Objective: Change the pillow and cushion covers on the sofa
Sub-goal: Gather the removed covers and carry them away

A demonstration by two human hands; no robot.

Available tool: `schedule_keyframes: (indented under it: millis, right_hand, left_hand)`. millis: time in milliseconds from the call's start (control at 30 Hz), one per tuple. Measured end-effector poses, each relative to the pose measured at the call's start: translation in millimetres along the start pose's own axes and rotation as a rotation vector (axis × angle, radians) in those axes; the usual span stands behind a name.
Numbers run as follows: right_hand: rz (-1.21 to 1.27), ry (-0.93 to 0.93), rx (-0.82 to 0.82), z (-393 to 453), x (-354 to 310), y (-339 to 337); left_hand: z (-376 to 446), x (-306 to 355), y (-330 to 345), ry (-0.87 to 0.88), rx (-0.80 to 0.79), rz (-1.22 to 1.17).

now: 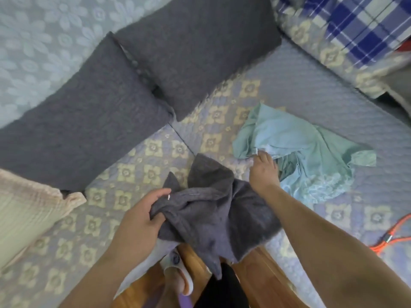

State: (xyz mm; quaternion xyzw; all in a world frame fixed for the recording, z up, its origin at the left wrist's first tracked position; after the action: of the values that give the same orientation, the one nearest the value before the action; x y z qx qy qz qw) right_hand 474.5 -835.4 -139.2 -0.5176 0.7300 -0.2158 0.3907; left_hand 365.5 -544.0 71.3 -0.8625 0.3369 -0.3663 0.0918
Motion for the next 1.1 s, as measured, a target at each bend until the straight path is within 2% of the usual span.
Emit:
schedule_keyframes:
  millis: [67,133,233,333,433,500,567,700,833,900,1000,1100]
  right_hand:
    - [0.173,0.016,0.117,-28,9,-11]
    - [0.344,0.131,0.193,-65,17,-29]
    - [0.532,0.271,0.276,-121,17,-51]
    - [0.757,0.344,0.333,-173,-1,-65]
    - [1.046,0.365,0.395,-222,-38,-92]
    - [1.182,0.241,0.473,-259,-83,-124]
    - [1.237,0.066,0.475,-299,-147,-159]
    - [0.963,-0.29,0.402,-371,-290,-202]
    - [0.853,-0.545,0.389,-414,-415,-207]
    - [0.84,-0.608,0.324,-422,-468,-197]
    - [0.798,-0.64,0.194,-425,-540,-175]
    - [0.78,-0.719,0.002,-417,-608,-140]
  left_hand:
    - [-6,-11,2,-0.069,-0.068,0.127]
    - [-13,-16,-1,-0.133,-0.077,0.223]
    - [-24,-18,-5,-0.165,-0.151,0.245]
    - [-42,-10,-21,-0.101,-0.216,0.186]
    - [-59,0,-57,0.024,-0.21,0.145]
    - [-72,4,-87,0.117,-0.209,0.1]
    - [-89,7,-121,0.236,-0.213,-0.033]
    - [-145,7,-194,0.397,-0.224,-0.293]
    - [-220,-11,-270,0.48,-0.19,-0.306]
    - [-255,-33,-304,0.485,-0.095,-0.292]
    - [-305,-83,-347,0.464,0.143,-0.285]
    - [-354,-134,-370,0.433,0.331,-0.374]
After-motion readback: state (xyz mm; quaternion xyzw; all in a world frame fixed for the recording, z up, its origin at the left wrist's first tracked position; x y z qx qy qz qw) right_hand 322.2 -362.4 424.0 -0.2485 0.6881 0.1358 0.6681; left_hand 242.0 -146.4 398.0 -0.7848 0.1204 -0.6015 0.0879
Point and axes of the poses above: each hand's wrist, its own z-axis towards the middle knuckle, its own y-axis out of the palm, x = y × z, the point moved 4 cm from there along z, towards the middle knuckle, and after that the axes turned 15 degrees about -x, right-handed, at the moved point
